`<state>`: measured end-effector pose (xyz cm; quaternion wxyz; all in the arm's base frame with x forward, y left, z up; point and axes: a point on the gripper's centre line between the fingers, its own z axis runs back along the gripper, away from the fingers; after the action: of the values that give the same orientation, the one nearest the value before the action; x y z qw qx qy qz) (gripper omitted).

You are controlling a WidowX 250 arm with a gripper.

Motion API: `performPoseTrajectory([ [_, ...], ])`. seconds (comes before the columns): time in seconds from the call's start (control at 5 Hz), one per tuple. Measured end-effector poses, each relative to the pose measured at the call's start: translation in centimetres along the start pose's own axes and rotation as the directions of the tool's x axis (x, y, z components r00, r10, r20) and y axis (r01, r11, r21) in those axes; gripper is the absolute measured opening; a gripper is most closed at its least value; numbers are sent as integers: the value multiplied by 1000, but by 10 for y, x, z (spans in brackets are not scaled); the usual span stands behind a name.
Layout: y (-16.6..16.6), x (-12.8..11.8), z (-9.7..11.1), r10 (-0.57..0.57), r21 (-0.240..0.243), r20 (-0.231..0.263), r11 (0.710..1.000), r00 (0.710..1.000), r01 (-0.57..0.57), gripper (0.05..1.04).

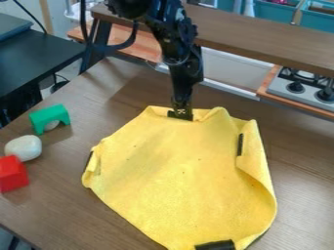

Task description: Fold the cloth from left to right

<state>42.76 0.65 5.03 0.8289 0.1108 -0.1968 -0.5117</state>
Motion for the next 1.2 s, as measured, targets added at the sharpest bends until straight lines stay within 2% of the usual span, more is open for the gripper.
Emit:
performPoseTrajectory([
  [0.2, -8, -4, -12, 15, -31, -13, 999, 1000, -15, 1001],
  [0.4, -15, -12, -16, 103, -53, -19, 993, 995, -104, 1001],
  [0.6, -14, -26, -9, 238, -32, -32, 971, 971, -239, 1001],
  [0.8, -16, -38, 9, 441, 0, -50, 897, 896, -442, 1001],
  [1.0, -27, -60, 35, 660, 17, -71, 751, 748, -661, 1001],
  [1.2, -35, -72, 55, 754, 19, -64, 656, 654, -755, 1001],
])
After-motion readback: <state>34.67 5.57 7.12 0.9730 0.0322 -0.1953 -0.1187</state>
